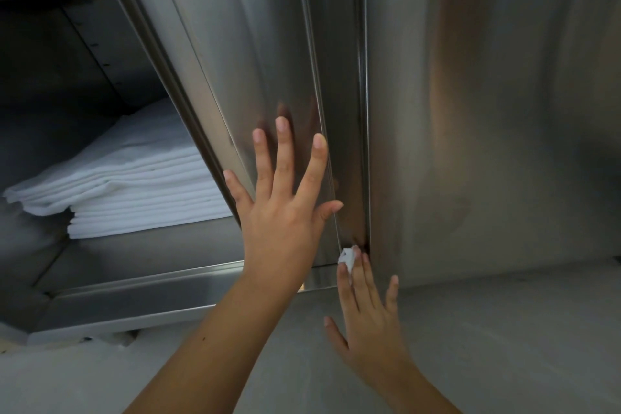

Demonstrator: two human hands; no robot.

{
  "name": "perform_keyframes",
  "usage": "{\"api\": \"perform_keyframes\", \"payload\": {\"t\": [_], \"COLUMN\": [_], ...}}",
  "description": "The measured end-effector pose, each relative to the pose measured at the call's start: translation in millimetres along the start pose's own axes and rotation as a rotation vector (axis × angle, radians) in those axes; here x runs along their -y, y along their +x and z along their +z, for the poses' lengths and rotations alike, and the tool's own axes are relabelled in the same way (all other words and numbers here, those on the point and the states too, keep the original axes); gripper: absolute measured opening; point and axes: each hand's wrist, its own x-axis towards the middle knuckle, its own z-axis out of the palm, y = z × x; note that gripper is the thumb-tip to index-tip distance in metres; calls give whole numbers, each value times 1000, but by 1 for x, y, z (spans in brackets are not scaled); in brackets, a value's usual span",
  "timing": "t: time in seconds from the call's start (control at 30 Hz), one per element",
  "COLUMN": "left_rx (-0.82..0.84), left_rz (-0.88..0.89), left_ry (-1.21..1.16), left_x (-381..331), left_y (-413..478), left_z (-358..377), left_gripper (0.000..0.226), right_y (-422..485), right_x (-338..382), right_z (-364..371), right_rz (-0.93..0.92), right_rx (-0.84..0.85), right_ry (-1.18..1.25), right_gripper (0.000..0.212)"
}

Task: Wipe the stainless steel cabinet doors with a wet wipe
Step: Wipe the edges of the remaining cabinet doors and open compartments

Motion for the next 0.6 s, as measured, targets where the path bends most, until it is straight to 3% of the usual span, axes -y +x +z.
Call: {"api": "perform_keyframes", "payload": {"t": [0.23,0.6], "left_rx": [12,22], "left_rz": [-5,1], "left_ry": [-3,9], "left_x": [-1,-1], "left_y": [-1,-1], "left_z": [-1,-5], "left_gripper": [77,78], "right_y": [-5,-4], "right_x": [-1,9], "right_z": [5,7], "right_rz": [-135,-86], "right_rx": [-87,-115], "right_ry": [48,61], "right_gripper": [83,76]}}
